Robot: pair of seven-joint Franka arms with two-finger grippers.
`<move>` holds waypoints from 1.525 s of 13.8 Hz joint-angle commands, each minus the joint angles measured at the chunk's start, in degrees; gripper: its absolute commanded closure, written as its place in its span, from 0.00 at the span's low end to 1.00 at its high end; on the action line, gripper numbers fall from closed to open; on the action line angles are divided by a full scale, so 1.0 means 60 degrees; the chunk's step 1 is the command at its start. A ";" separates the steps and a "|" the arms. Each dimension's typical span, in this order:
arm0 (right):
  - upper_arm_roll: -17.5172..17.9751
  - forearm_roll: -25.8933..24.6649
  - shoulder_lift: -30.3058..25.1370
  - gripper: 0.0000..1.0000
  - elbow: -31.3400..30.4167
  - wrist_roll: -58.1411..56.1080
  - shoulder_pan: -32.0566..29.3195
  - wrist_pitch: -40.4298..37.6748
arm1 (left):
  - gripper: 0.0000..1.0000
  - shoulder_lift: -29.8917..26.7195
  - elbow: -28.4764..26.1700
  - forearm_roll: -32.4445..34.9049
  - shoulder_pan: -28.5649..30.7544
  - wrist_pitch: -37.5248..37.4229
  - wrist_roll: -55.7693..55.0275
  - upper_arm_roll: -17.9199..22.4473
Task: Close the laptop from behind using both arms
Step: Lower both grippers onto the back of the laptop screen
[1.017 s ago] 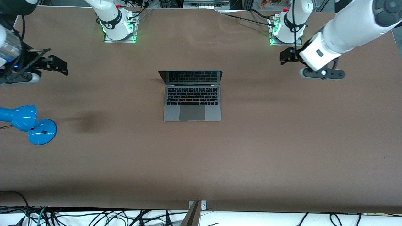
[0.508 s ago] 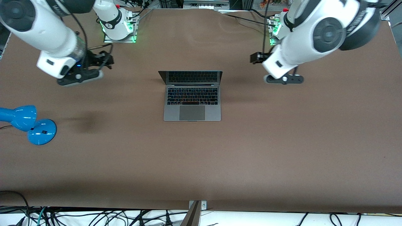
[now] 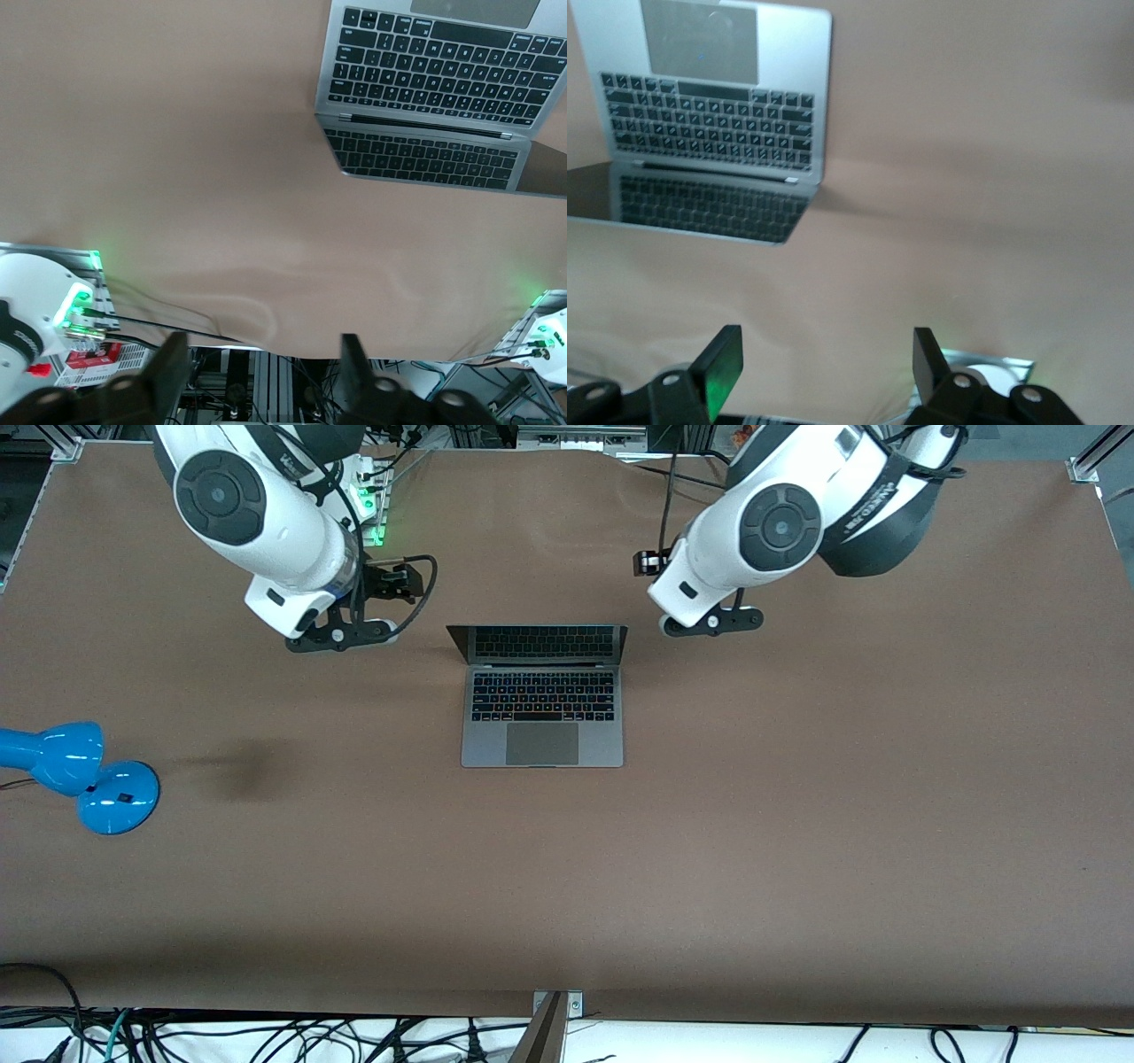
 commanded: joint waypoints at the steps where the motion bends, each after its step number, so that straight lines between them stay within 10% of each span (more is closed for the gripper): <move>1: -0.0018 0.0350 0.0468 0.42 -0.0032 0.1084 0.0416 -0.0114 | 0.85 0.0225 0.0094 -0.0319 -0.0386 0.0403 -0.0559 -0.0005; 4: -0.0003 0.0365 0.0879 0.63 -0.0003 0.2611 0.1353 -0.0070 | 1.00 0.0693 0.0094 -0.0831 -0.0534 0.1061 -0.0604 -0.0005; 12: 0.0011 0.1039 0.1846 0.94 -0.0032 0.2541 0.1473 -0.0114 | 1.00 0.1645 0.0079 -0.0599 -0.0857 0.1837 -0.0736 0.0025; 21: -0.0033 0.0981 0.2565 1.00 0.0012 0.2042 0.1444 0.0353 | 1.00 0.2496 0.0123 0.0308 -0.0930 0.2747 -0.0721 0.0069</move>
